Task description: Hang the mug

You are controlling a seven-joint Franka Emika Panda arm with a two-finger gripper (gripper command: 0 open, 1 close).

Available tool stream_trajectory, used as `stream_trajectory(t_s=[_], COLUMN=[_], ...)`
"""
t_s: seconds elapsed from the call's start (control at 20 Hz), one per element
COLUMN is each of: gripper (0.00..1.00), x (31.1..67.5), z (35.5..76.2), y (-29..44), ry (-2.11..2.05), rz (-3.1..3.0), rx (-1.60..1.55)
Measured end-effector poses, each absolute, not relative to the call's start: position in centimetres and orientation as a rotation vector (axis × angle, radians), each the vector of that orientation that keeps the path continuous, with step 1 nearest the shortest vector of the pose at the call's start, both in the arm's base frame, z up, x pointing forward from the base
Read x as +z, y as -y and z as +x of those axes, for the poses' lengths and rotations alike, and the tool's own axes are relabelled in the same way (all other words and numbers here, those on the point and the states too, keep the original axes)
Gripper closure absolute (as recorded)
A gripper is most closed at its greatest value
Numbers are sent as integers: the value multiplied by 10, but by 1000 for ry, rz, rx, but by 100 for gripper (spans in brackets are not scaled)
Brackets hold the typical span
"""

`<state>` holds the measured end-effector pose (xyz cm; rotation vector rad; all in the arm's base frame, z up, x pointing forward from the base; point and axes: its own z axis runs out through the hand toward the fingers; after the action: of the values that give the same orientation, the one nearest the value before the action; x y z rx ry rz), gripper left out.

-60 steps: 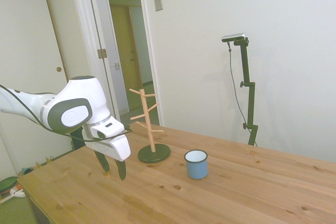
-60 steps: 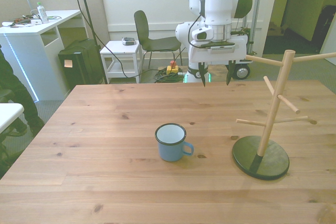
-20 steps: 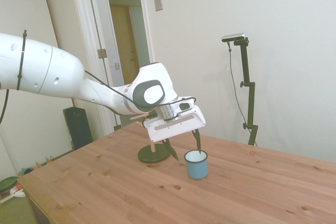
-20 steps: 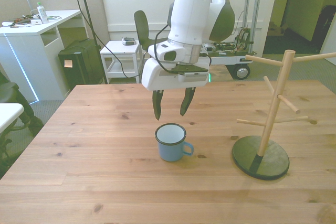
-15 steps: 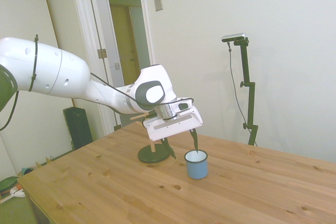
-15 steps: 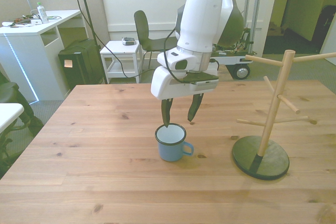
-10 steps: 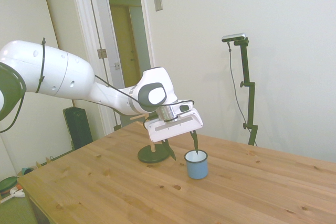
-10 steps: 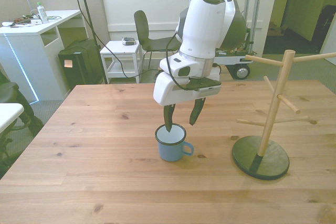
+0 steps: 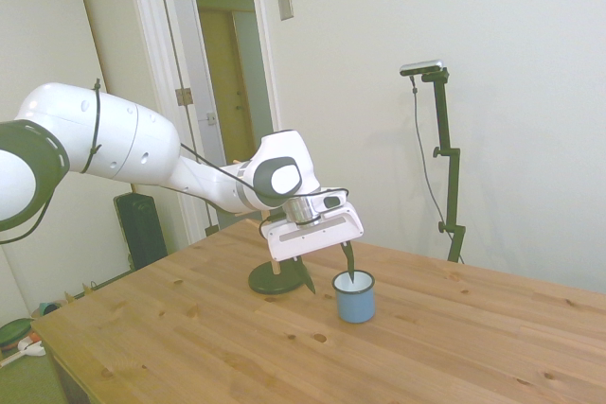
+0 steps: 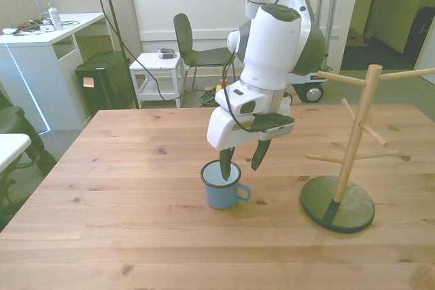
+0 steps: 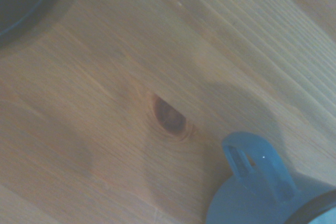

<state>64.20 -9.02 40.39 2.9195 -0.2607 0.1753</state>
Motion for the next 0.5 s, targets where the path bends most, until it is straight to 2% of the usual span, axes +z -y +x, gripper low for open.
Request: stream_trajectory(t_s=[0.5], gripper=[100], x=[401], z=[642], y=[84], ry=[257], rz=[2927], rx=[170])
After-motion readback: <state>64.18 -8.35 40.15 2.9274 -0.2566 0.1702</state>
